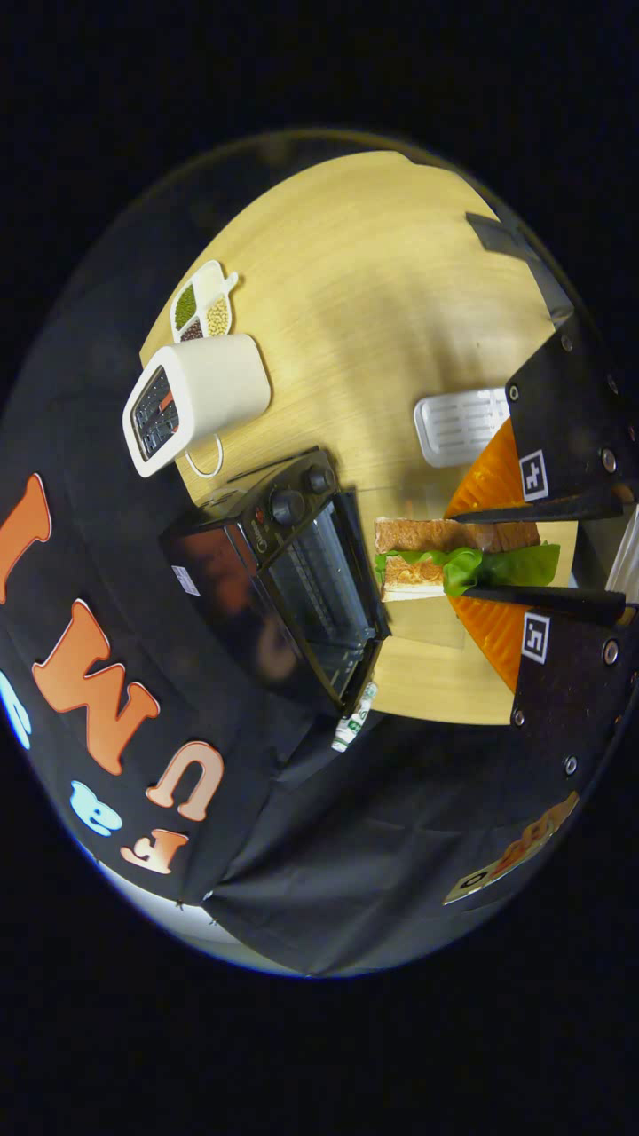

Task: Open the toaster oven, put the food inside, and close the toaster oven door.

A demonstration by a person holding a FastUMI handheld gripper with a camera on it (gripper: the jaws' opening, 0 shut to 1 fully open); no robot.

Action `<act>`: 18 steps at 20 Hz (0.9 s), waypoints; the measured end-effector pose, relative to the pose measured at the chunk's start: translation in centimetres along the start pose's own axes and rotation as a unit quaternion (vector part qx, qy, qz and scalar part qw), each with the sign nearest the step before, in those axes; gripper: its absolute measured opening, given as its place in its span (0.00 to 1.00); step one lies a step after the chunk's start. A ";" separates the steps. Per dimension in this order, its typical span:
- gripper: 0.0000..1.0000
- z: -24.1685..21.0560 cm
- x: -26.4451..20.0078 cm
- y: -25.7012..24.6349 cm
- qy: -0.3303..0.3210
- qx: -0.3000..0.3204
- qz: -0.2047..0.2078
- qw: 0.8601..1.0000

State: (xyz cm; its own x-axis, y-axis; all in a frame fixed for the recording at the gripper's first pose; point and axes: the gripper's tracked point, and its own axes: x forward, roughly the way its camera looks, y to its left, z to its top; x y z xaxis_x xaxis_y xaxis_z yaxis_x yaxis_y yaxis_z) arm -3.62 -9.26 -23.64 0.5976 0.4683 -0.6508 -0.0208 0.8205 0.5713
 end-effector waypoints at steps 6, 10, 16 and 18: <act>0.31 0.5 6.7 3.4 -0.080 0.109 0.026 0.990; 0.31 1.5 9.9 4.7 -0.137 0.170 0.032 0.975; 0.31 4.3 14.7 3.1 -0.227 0.291 -0.001 0.929; 0.31 5.0 15.9 2.3 -0.253 0.320 -0.022 0.913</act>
State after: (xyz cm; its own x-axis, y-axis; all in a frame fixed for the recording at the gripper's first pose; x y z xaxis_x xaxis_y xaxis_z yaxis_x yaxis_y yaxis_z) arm 9.87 -1.53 -30.18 0.8832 0.0957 -0.4592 0.3883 0.3998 0.8303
